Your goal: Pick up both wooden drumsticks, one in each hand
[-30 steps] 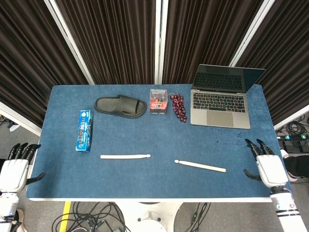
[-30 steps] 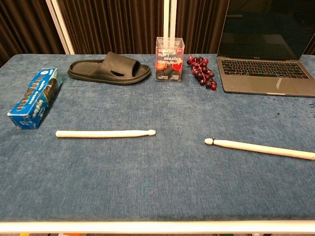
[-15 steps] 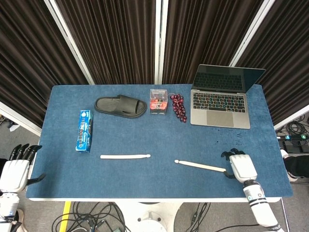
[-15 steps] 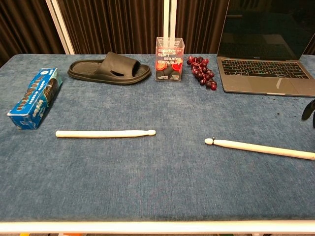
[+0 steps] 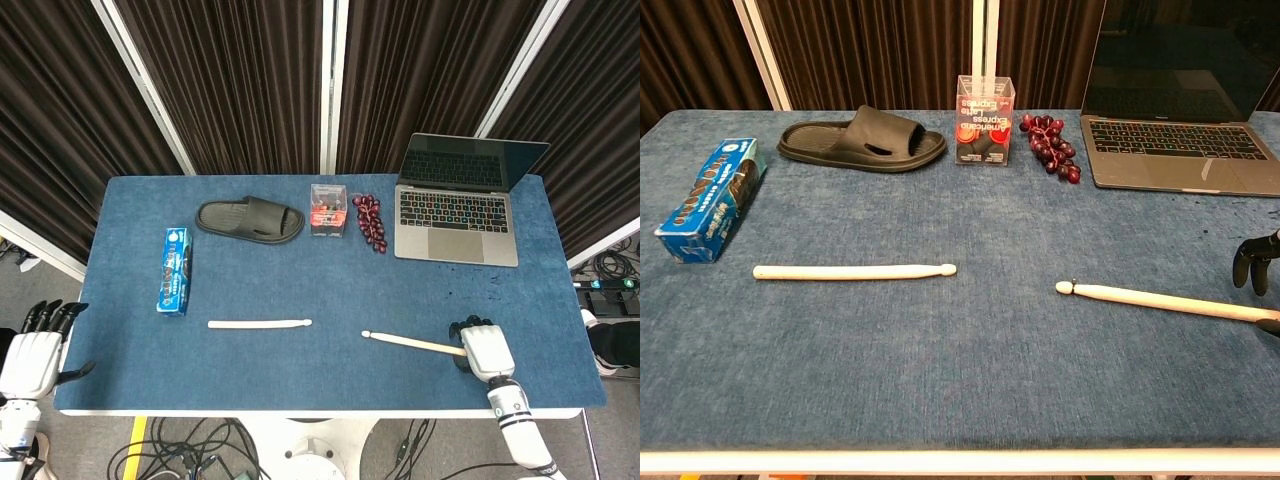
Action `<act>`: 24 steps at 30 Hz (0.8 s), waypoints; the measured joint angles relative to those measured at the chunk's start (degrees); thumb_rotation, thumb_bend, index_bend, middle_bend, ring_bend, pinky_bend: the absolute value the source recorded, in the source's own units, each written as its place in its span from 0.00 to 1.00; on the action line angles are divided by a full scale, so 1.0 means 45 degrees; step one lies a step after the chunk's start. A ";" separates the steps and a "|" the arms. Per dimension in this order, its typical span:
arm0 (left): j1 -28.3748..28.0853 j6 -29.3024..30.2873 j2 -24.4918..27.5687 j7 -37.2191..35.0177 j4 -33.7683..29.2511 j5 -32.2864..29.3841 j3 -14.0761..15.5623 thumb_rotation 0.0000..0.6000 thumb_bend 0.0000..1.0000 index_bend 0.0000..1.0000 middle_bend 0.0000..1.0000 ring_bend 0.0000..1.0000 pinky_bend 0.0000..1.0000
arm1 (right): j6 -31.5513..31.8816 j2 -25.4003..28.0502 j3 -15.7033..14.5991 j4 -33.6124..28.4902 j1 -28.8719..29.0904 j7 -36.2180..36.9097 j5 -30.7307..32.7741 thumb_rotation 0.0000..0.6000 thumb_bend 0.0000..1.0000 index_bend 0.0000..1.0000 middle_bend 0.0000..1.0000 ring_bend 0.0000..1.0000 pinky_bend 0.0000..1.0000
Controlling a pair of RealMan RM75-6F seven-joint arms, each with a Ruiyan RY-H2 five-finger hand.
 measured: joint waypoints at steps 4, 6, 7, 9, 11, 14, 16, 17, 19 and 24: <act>0.0009 -0.0016 -0.0020 -0.0053 0.0053 -0.0005 0.0013 1.00 0.00 0.16 0.16 0.08 0.09 | -0.0093 -0.0088 -0.0032 0.0117 0.0028 0.0002 0.0040 1.00 0.21 0.46 0.50 0.28 0.37; 0.0016 0.0013 -0.0030 -0.0067 0.0065 0.0004 0.0007 1.00 0.00 0.16 0.16 0.08 0.09 | -0.0149 -0.0106 -0.0048 0.0144 0.0051 0.0026 0.0054 1.00 0.22 0.46 0.50 0.28 0.37; 0.0018 0.0017 -0.0034 -0.0071 0.0075 0.0009 0.0006 1.00 0.00 0.16 0.16 0.08 0.09 | -0.0159 -0.0120 -0.0050 0.0158 0.0059 0.0034 0.0056 1.00 0.22 0.46 0.50 0.28 0.37; 0.0017 0.0000 -0.0033 -0.0087 0.0090 0.0002 0.0008 1.00 0.00 0.16 0.16 0.08 0.09 | -0.0199 -0.0136 -0.0046 0.0167 0.0092 0.0041 0.0057 1.00 0.22 0.46 0.50 0.28 0.37; 0.0020 -0.0010 -0.0035 -0.0110 0.0133 -0.0012 0.0008 1.00 0.00 0.16 0.16 0.08 0.09 | -0.0243 -0.0153 -0.0038 0.0161 0.0145 0.0003 0.0053 1.00 0.22 0.46 0.50 0.28 0.37; 0.0033 0.0003 -0.0036 -0.0155 0.0163 -0.0022 0.0002 1.00 0.00 0.16 0.16 0.08 0.09 | -0.0313 -0.0198 -0.0016 0.0144 0.0234 -0.0066 0.0043 1.00 0.22 0.46 0.50 0.28 0.37; 0.0050 0.0004 -0.0033 -0.0182 0.0191 -0.0031 0.0011 1.00 0.00 0.16 0.16 0.08 0.09 | -0.0381 -0.0223 -0.0002 0.0121 0.0293 -0.0126 0.0053 1.00 0.22 0.46 0.50 0.28 0.37; 0.0056 0.0005 -0.0038 -0.0196 0.0209 -0.0037 0.0012 1.00 0.00 0.16 0.16 0.08 0.09 | -0.0430 -0.0244 -0.0002 0.0108 0.0327 -0.0180 0.0064 1.00 0.22 0.46 0.50 0.28 0.37; 0.0075 0.0012 -0.0041 -0.0229 0.0224 -0.0060 0.0011 1.00 0.00 0.16 0.16 0.08 0.09 | -0.0497 -0.0278 -0.0010 0.0088 0.0382 -0.0269 0.0075 1.00 0.22 0.46 0.51 0.28 0.37; 0.0109 0.0032 -0.0059 -0.0292 0.0284 -0.0064 0.0023 1.00 0.00 0.16 0.16 0.08 0.09 | -0.0585 -0.0377 -0.0065 0.0098 0.0461 -0.0418 0.0098 1.00 0.26 0.47 0.51 0.29 0.37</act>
